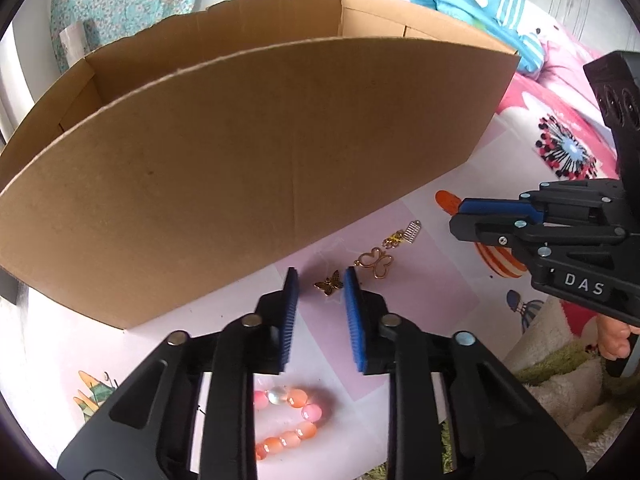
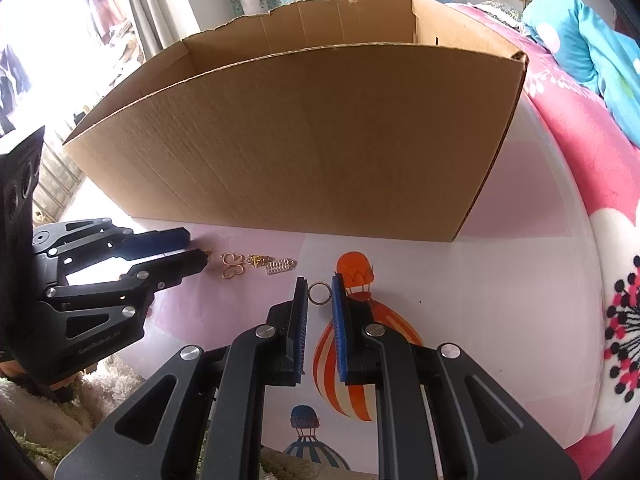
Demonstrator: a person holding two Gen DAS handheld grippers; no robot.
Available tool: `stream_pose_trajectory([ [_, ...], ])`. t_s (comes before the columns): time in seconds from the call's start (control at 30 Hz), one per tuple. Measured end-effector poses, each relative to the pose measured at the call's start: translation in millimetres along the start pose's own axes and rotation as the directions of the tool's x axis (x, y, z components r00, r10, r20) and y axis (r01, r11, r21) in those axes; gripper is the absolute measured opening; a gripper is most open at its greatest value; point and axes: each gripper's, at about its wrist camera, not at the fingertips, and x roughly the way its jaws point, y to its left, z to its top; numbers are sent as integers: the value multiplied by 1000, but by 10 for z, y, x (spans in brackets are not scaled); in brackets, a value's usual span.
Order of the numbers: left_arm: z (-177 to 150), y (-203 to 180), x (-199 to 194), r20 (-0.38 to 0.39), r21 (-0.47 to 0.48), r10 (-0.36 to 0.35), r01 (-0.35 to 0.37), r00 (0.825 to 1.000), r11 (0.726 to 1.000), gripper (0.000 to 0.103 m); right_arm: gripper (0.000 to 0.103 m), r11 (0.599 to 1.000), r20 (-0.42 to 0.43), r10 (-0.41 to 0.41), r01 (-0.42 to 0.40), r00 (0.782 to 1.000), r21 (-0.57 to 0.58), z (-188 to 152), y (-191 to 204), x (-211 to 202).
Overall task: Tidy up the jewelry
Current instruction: 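Close the right tool on a gold ring while the left tool closes on the gold butterfly charm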
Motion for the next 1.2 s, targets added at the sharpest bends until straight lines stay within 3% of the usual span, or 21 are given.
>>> stream_pose_trajectory([
  [0.57, 30, -122, 4, 3, 104, 16, -16, 1000, 994, 10, 12, 1000, 18, 19, -19, 1000, 11, -64, -115, -67],
  [0.67, 36, -90, -3, 1, 86, -3, 3, 1000, 996, 0, 12, 1000, 23, 18, -18, 1000, 11, -61, -116, -88],
  [0.9, 18, -30, -47, 4, 56, -27, 27, 1000, 998, 0, 12, 1000, 31, 13, -13, 999, 10, -63, -115, -126],
  [0.93, 16, -14, -70, 10, 51, -38, 38, 999, 998, 1, 12, 1000, 33, 13, -13, 999, 10, -64, -114, -138],
  [1.03, 23, -2, -100, 17, 42, -51, 50, 999, 998, 25, 12, 1000, 36, 12, -13, 999, 14, -70, -111, -155],
  [1.2, 17, -57, -45, 13, 91, -24, 23, 1000, 996, 25, 12, 1000, 37, 17, -17, 999, 17, -72, -115, -162],
])
